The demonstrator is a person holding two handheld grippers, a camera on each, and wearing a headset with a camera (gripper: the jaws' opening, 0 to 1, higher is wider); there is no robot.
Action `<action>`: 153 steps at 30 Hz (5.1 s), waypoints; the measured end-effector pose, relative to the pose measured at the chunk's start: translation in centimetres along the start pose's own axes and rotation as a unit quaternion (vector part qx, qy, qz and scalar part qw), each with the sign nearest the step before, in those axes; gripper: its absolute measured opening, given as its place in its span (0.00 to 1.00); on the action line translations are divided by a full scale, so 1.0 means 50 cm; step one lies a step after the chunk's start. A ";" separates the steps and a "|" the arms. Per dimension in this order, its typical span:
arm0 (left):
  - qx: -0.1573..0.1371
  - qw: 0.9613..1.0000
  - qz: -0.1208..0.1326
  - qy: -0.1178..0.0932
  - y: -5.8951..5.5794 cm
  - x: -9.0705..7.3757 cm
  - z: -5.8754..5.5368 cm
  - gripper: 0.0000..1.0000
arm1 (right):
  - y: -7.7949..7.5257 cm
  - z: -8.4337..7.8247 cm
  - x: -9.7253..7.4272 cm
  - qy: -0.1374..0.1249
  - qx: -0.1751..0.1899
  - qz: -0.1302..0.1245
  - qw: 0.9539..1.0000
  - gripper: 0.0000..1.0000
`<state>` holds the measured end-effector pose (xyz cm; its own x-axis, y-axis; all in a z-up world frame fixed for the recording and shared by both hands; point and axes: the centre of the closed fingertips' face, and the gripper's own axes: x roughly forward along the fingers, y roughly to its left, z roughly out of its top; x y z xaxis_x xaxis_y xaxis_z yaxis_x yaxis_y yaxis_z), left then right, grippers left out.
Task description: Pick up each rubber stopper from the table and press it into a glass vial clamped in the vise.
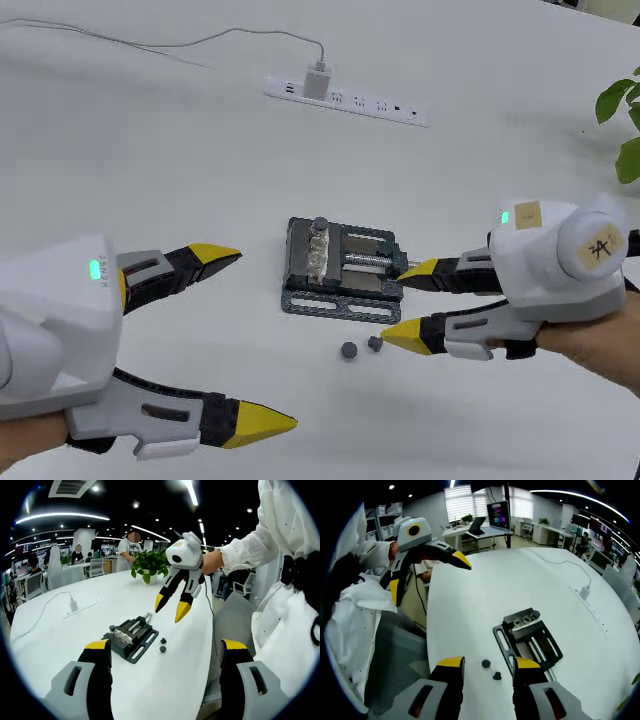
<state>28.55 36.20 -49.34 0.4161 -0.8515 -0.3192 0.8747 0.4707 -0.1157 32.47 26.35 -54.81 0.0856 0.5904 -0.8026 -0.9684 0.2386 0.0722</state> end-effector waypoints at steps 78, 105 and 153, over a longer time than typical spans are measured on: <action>-0.041 0.998 0.029 -0.026 0.020 -0.029 -0.043 0.86 | 0.005 -0.112 0.175 0.208 -0.229 0.055 0.949 0.09; -0.016 0.999 0.017 -0.032 0.019 -0.020 -0.002 0.75 | 0.048 0.096 0.050 -0.040 0.012 0.113 0.993 0.08; 0.013 0.985 -0.068 -0.160 -0.036 -0.043 0.247 0.05 | 0.135 0.314 -0.190 -0.320 0.108 0.217 0.916 0.07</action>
<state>29.13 34.33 -36.85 0.3474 -0.9377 0.0108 0.9323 0.3441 -0.1119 28.82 34.46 -37.41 -0.1102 0.9803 -0.1640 -0.8810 -0.0200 0.4727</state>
